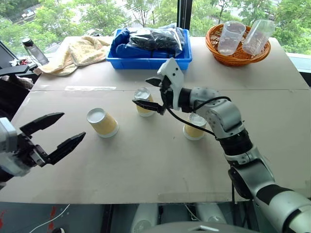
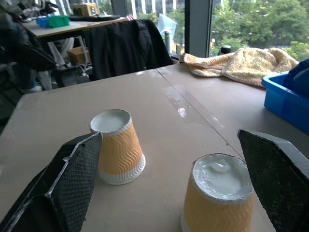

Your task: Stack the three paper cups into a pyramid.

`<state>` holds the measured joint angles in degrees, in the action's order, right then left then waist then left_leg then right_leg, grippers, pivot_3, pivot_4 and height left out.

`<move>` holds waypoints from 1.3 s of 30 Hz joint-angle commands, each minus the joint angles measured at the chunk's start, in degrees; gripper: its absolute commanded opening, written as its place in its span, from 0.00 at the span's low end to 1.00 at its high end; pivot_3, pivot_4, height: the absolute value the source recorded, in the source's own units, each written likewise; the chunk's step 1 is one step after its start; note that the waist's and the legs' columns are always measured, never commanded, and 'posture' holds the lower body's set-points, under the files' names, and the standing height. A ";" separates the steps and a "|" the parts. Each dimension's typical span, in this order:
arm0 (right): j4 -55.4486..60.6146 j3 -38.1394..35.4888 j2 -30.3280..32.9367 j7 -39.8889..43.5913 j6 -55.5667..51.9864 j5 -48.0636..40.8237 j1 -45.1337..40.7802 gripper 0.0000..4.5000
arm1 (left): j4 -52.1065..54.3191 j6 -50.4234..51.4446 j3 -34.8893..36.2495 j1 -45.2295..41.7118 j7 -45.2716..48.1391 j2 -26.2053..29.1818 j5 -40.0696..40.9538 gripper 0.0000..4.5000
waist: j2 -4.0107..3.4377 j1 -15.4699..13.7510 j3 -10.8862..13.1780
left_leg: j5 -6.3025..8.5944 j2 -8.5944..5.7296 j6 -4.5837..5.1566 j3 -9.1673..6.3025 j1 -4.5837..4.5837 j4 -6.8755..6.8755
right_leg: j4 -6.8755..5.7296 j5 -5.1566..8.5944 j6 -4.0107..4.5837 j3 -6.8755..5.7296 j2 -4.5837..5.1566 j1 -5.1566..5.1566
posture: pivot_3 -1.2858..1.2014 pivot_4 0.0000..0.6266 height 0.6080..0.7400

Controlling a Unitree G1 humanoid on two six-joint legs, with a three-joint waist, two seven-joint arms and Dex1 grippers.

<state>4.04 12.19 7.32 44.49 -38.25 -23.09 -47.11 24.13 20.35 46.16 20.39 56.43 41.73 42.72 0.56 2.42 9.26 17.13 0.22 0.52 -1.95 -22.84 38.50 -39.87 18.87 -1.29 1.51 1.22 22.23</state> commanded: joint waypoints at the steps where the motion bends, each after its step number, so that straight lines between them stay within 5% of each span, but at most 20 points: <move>1: 8.19 -4.20 3.87 3.32 -2.50 -6.02 2.28 0.99 | 1.52 -0.84 -3.55 -0.57 -4.28 -2.57 -2.22 1.00 | 0.01 0.01 0.00 | 0.00 0.00 0.00 0.00 0.00 0.00 | 0.00 0.00 0.00 0.00 0.00 0.00 | 0.52 0.24 1.00; 7: 15.63 -8.18 13.33 3.07 -4.84 -8.71 9.23 0.99 | -0.13 -4.69 -10.01 -3.69 -9.38 -7.48 -7.11 1.00 | 0.06 -0.19 -0.04 | 0.01 0.00 0.03 -0.01 0.04 0.05 | -0.03 0.00 0.00 -0.06 0.02 -0.07 | 0.52 0.24 1.00; 11: 23.28 -17.25 20.06 12.36 -1.54 -18.63 19.93 0.99 | -3.28 -7.64 -15.63 -7.98 -12.07 -9.23 -11.61 1.00 | 0.05 -0.51 -0.04 | 0.02 0.00 0.04 -0.03 0.04 0.05 | -0.04 0.00 0.01 -0.12 0.01 -0.09 | 0.52 0.24 1.00; 15: 24.03 -20.74 26.93 14.12 2.06 -16.19 27.87 0.99 | -6.65 -10.10 -18.98 -10.53 -13.09 -10.92 -13.87 1.00 | 0.10 -0.30 -0.06 | 0.05 -0.01 0.11 0.05 0.07 0.12 | 0.00 -0.01 0.00 -0.05 0.03 -0.18 | 0.52 0.24 1.00; 23: 26.17 -28.51 29.62 18.31 9.37 -21.92 36.58 0.99 | -14.37 -14.51 -23.64 -15.60 -15.25 -13.46 -17.40 1.00 | -0.01 -1.14 -0.12 | 0.14 0.00 0.26 -0.02 0.64 0.17 | -0.02 -0.01 0.00 -0.13 0.00 -0.78 | 0.52 0.24 1.00; 39: 27.14 -28.43 33.27 15.79 10.91 -23.66 39.04 0.99 | -18.15 -18.35 -28.10 -22.30 -24.44 -22.60 -19.39 1.00 | -0.38 -3.22 -0.43 | 0.14 -0.02 0.28 -0.09 1.14 0.28 | 0.00 -0.01 0.00 -0.20 0.00 -1.35 | 0.52 0.24 1.00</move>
<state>29.32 -14.76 40.15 60.68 -28.50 -45.60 -7.79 6.28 1.60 19.07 -3.08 31.96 19.57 22.91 0.19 -0.79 8.83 17.27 0.20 0.79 -2.04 -21.72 38.79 -39.87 18.86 -1.29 1.31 1.22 20.87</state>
